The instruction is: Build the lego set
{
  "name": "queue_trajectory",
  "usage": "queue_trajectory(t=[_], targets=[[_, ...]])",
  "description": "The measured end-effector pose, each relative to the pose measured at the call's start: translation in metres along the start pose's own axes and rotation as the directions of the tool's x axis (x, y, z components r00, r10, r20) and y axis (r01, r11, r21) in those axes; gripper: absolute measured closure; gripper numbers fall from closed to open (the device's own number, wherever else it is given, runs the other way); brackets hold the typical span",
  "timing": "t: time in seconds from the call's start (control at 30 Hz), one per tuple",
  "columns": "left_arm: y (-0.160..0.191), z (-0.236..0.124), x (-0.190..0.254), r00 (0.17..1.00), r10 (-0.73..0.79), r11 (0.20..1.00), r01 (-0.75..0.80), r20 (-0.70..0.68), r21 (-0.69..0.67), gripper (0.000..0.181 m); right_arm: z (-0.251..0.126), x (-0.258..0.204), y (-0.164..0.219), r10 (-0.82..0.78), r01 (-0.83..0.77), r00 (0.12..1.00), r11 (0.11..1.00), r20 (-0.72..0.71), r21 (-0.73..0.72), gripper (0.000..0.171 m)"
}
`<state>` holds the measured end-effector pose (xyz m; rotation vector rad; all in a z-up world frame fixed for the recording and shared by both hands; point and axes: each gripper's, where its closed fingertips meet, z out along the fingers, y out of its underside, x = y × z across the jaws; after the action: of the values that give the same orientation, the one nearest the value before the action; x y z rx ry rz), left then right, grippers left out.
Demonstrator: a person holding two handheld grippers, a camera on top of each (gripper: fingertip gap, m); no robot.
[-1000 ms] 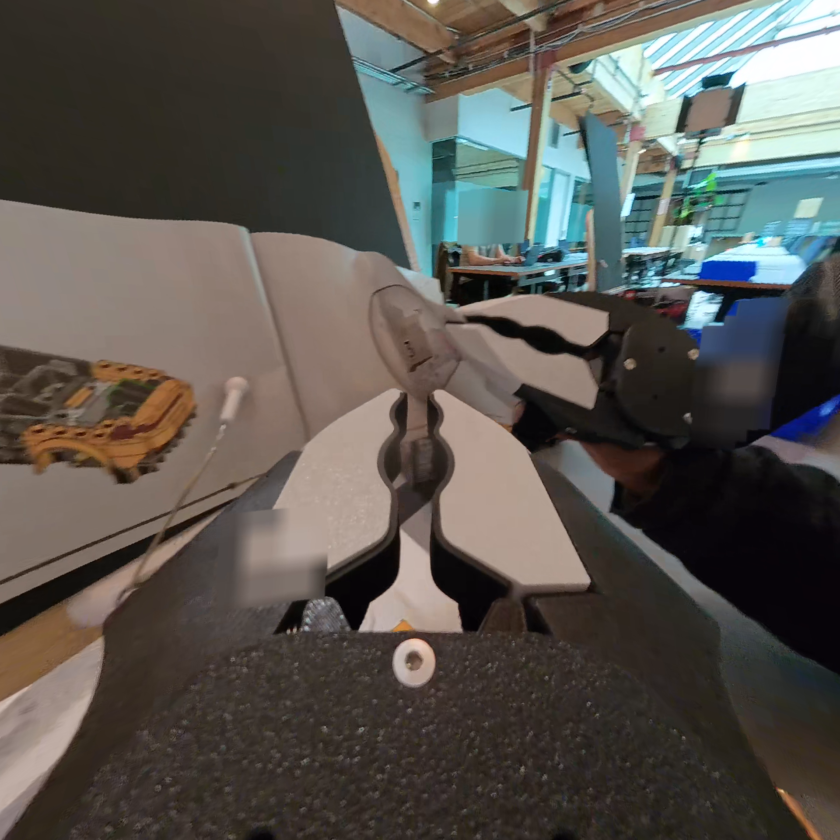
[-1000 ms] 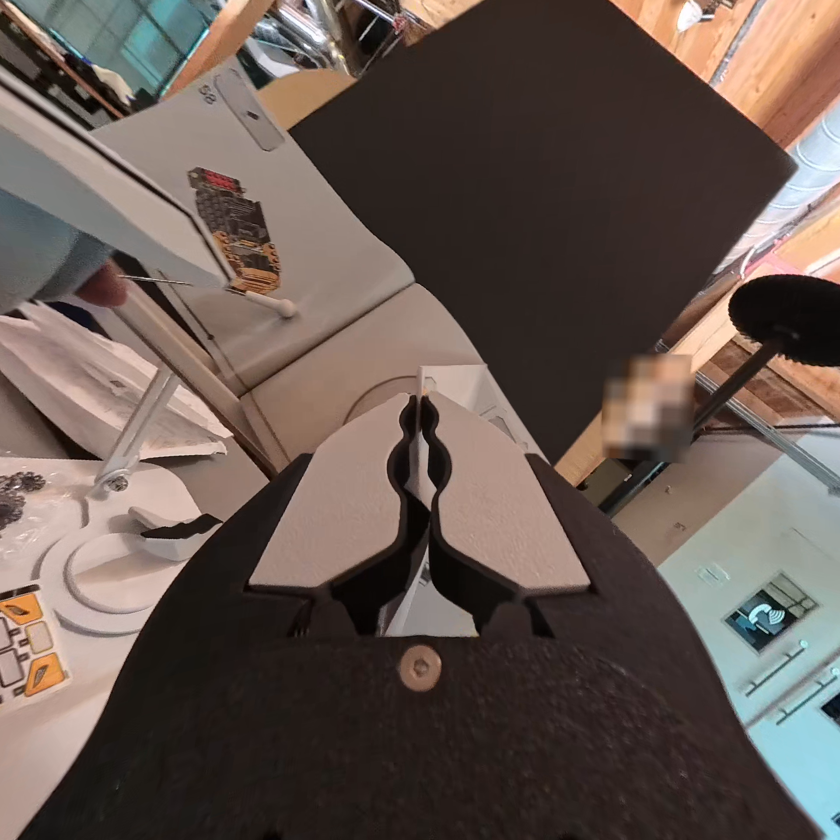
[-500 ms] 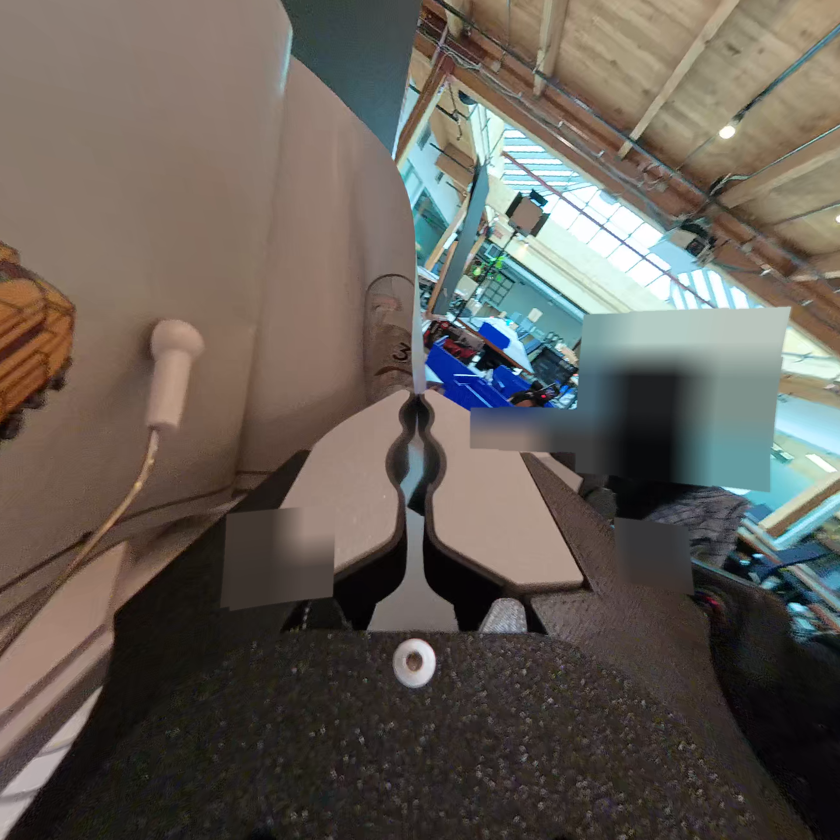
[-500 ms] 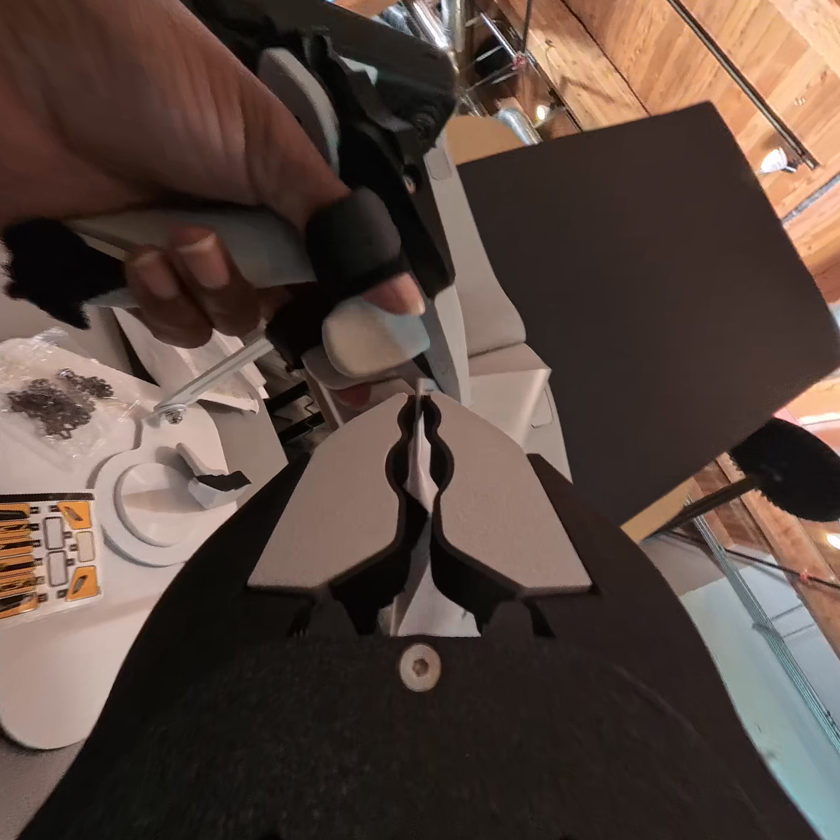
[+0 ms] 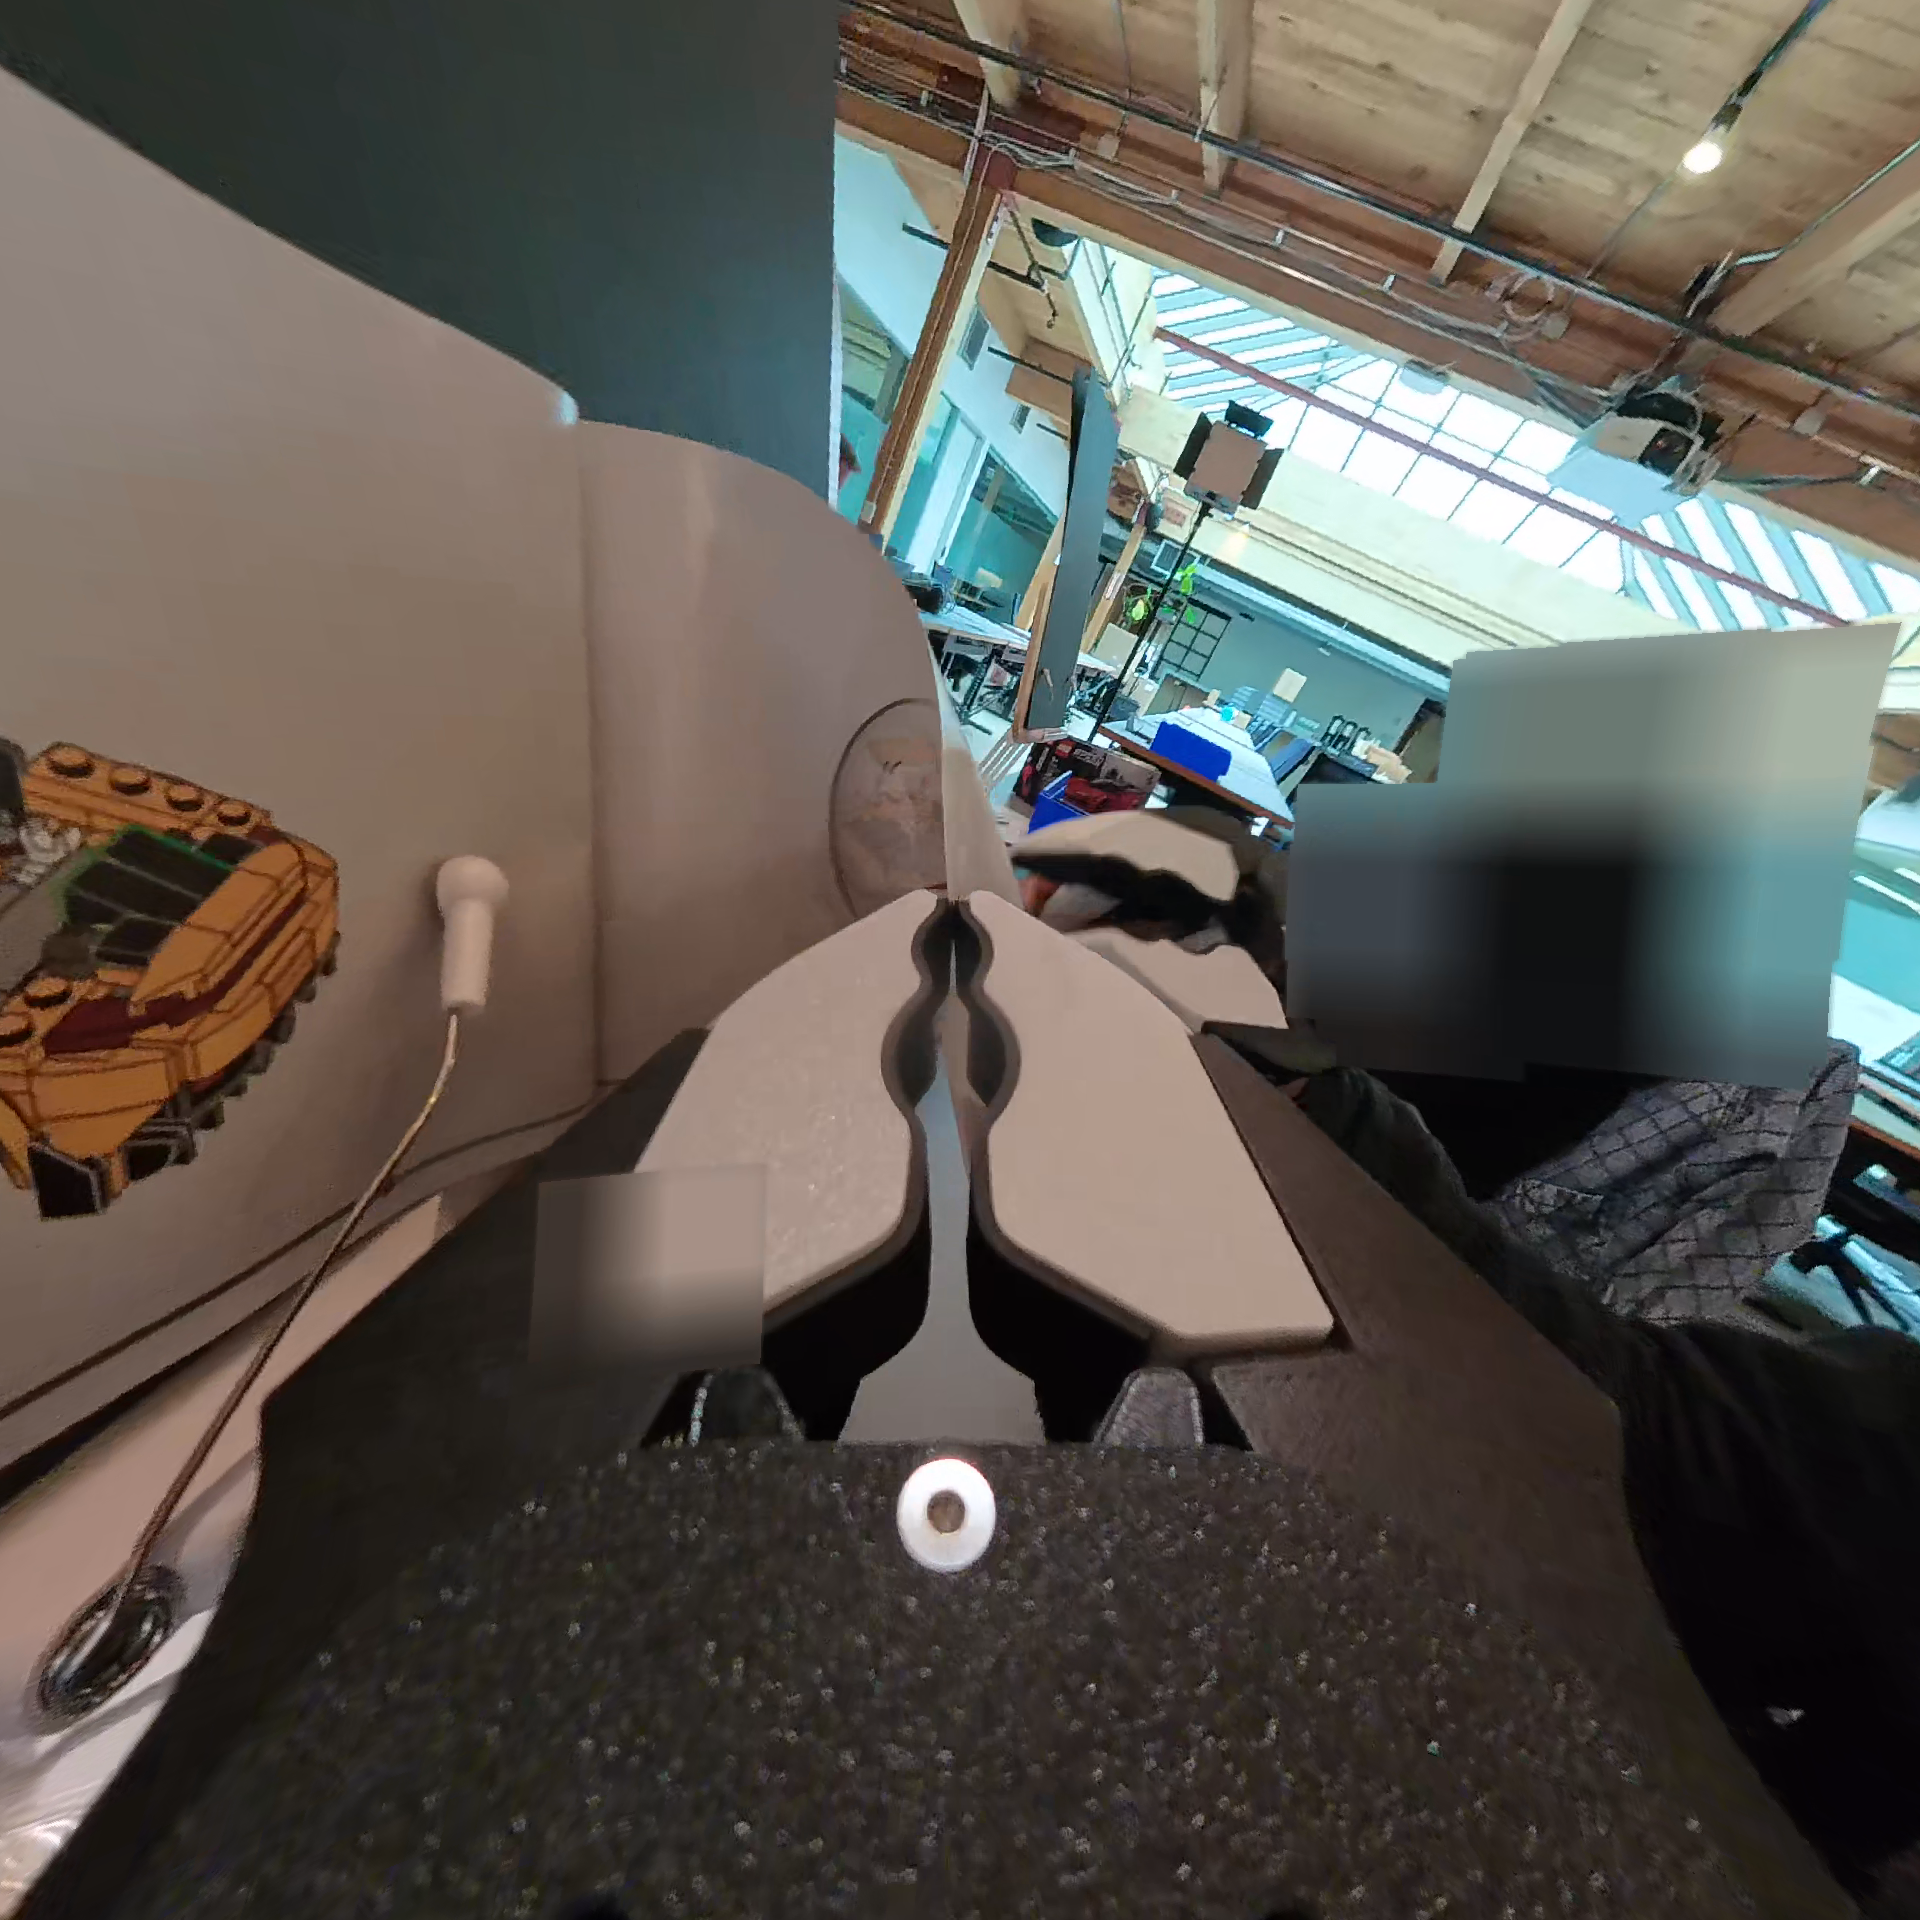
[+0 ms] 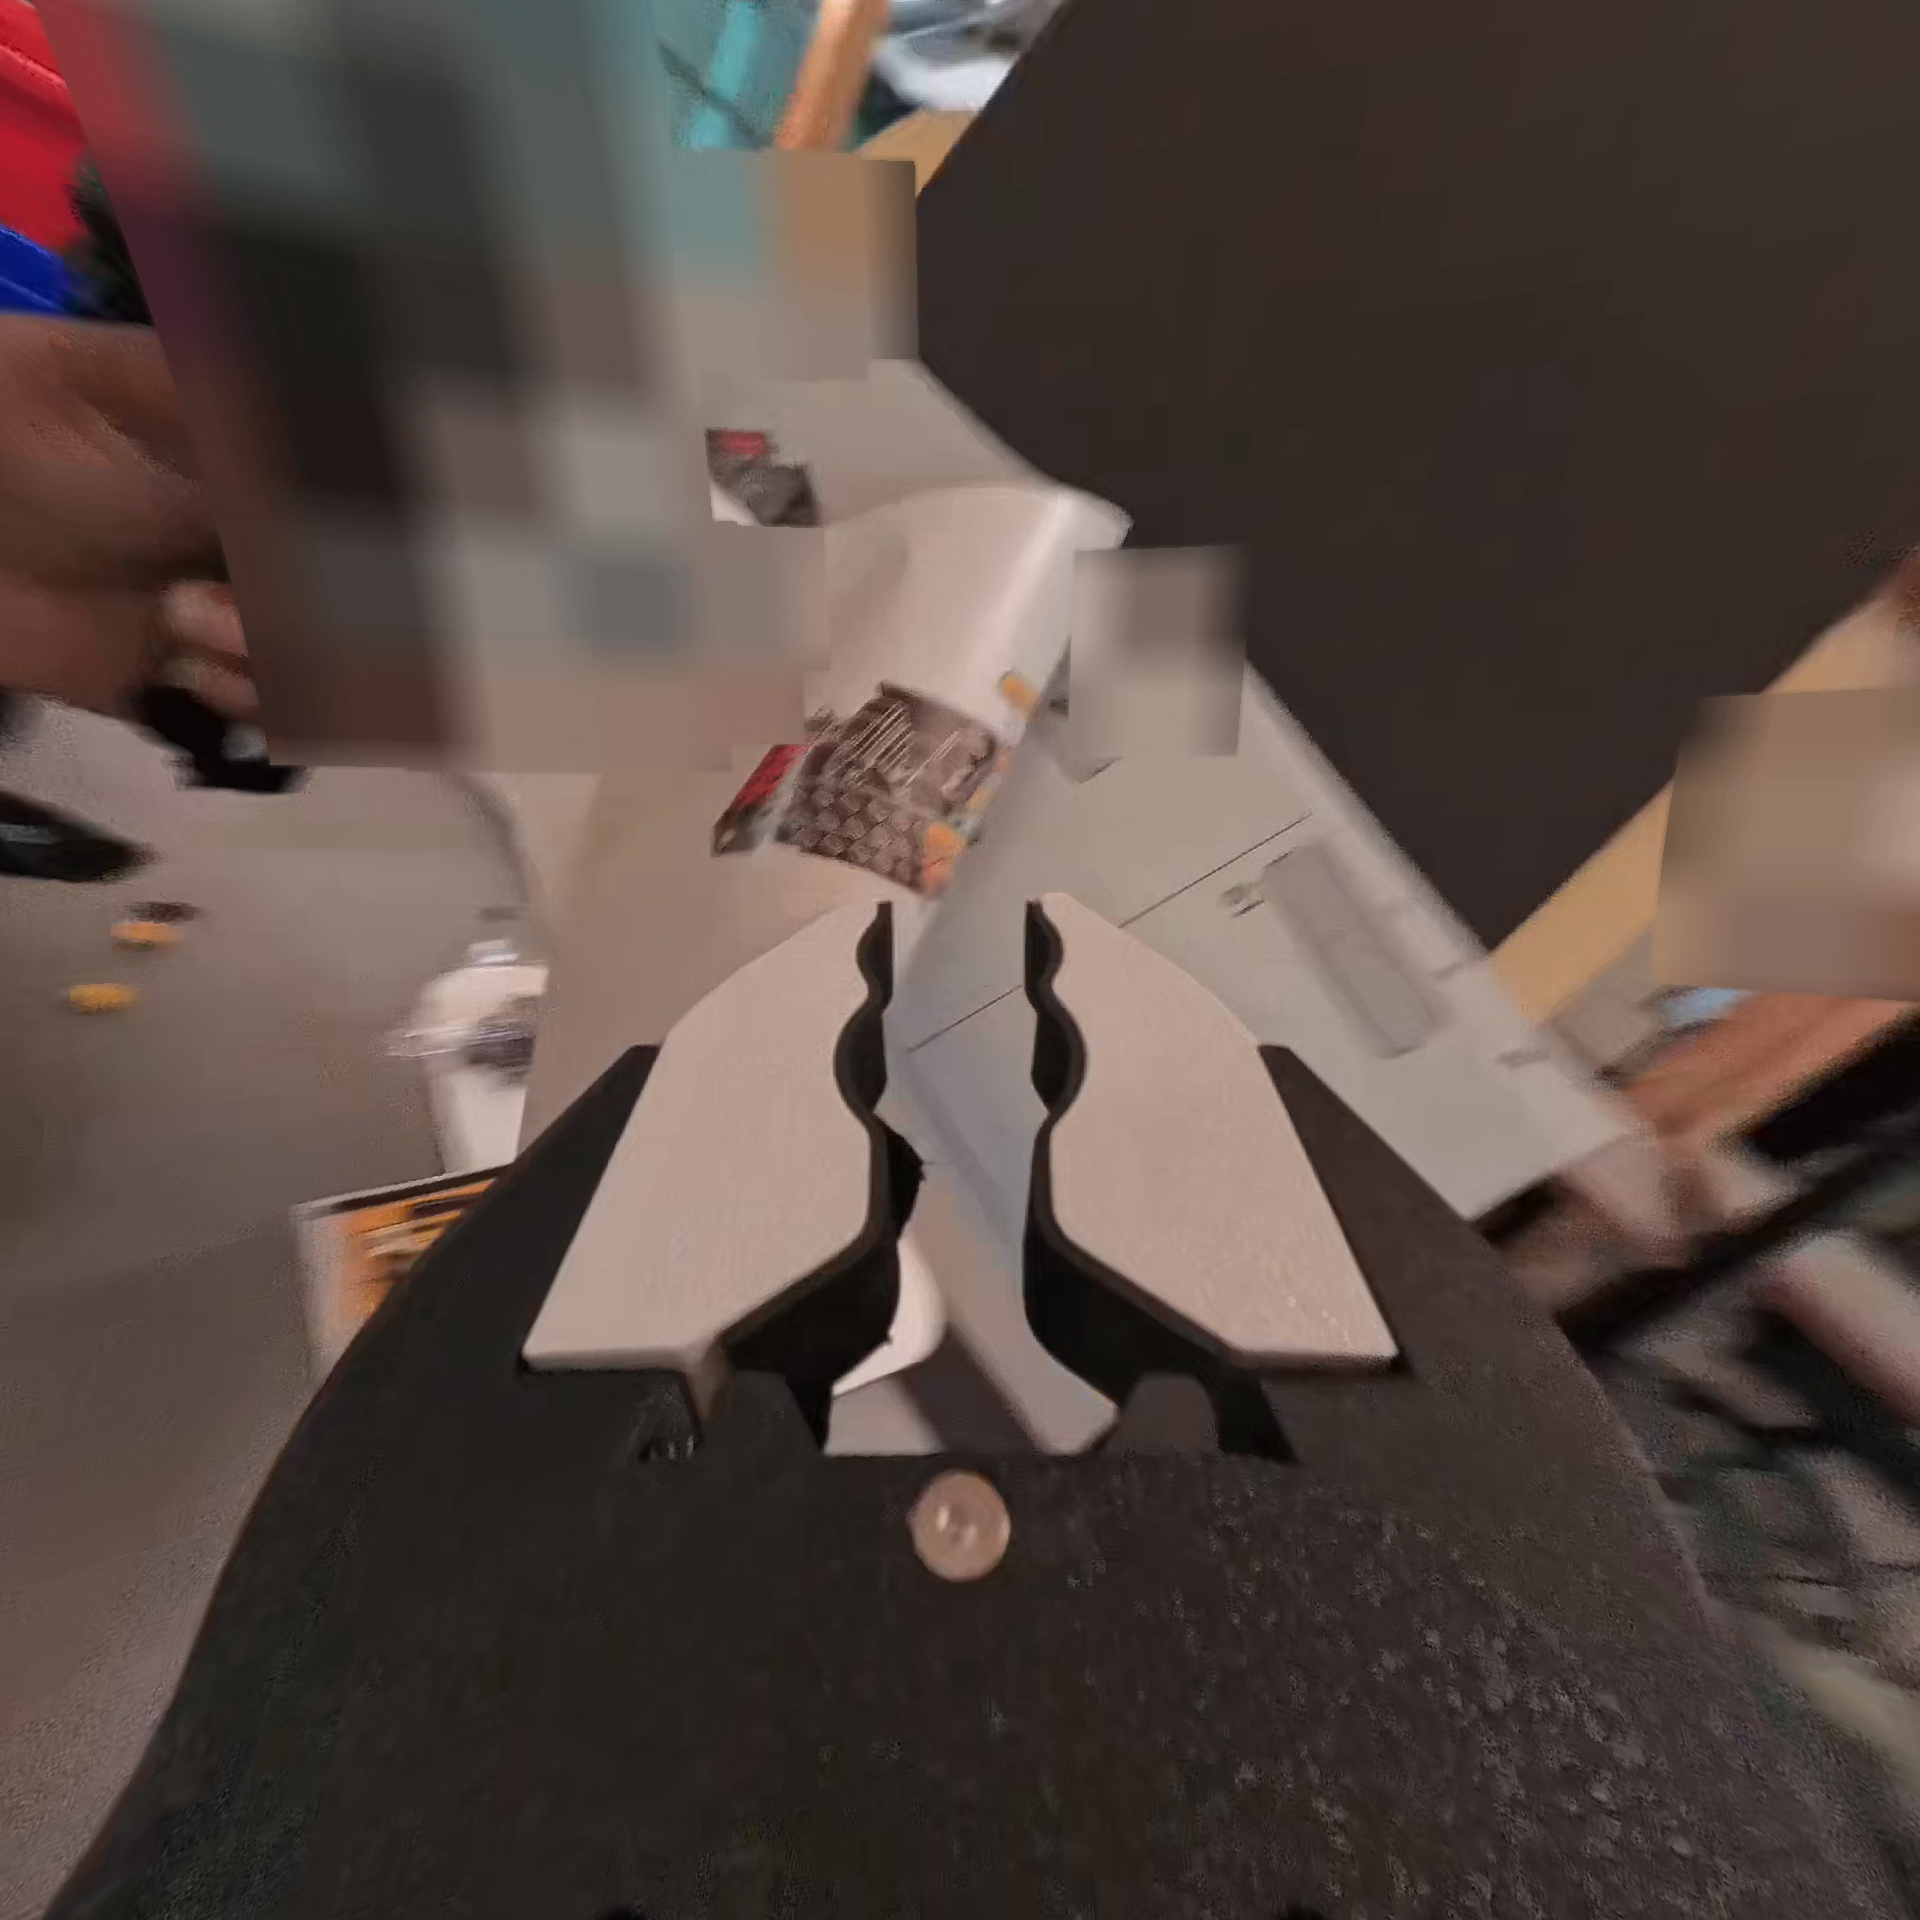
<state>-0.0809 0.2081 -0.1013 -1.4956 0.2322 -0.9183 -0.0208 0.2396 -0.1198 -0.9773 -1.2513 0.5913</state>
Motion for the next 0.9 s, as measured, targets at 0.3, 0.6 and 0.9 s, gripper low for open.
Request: queue_trajectory(t=[0.3,0.6,0.9], targets=[[-0.01,0.001,0.025,0.995,0.039,0.999,-0.036,-0.089,0.028,0.175,0.015,-0.028,0.013,0.236,-0.229,0.956,0.972,0.176,-0.057,0.143],[-0.038,-0.052,-0.047,0.898,0.243,0.965,-0.261,0.368,-0.002,0.166,0.017,-0.003,0.008,0.451,-0.454,0.888,0.891,0.095,0.021,0.164],[0.0,-0.04,-0.086,0.512,0.707,0.706,-0.53,0.487,-0.469,0.179,0.033,-0.027,-0.01,0.469,-0.475,0.869,0.88,0.16,-0.004,0.159]])
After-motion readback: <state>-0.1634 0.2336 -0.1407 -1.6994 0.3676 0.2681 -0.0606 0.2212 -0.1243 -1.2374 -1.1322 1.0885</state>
